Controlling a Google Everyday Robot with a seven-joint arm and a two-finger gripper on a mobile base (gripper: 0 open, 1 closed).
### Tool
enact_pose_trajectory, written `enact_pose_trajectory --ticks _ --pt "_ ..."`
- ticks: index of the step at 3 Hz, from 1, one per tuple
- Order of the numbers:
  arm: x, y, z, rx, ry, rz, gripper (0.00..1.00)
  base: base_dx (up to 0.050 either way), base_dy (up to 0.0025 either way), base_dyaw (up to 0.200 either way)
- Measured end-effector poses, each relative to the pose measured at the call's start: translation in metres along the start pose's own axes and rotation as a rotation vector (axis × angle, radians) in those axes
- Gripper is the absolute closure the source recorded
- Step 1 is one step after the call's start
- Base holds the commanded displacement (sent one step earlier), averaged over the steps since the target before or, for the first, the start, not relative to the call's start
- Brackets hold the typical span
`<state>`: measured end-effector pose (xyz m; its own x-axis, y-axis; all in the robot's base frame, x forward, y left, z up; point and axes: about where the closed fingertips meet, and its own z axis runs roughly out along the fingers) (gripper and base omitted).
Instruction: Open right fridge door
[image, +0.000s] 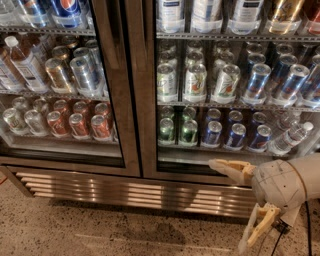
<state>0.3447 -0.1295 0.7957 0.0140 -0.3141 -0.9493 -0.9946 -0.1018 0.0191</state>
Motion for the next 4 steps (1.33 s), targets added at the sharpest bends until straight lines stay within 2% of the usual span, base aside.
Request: enact_pose_trajectory --ticks 1,3,4 --pt "0.000 0.000 0.000 0.000 0.000 0.000 0.00 0.000 0.00000 0.000" --pt "-0.115 0.035 0.004 0.045 -0.041 -0.139 0.00 0.000 0.00000 0.000" --pt "-0.115 0.035 0.005 0.037 -0.047 -0.139 0.00 0.000 0.00000 0.000"
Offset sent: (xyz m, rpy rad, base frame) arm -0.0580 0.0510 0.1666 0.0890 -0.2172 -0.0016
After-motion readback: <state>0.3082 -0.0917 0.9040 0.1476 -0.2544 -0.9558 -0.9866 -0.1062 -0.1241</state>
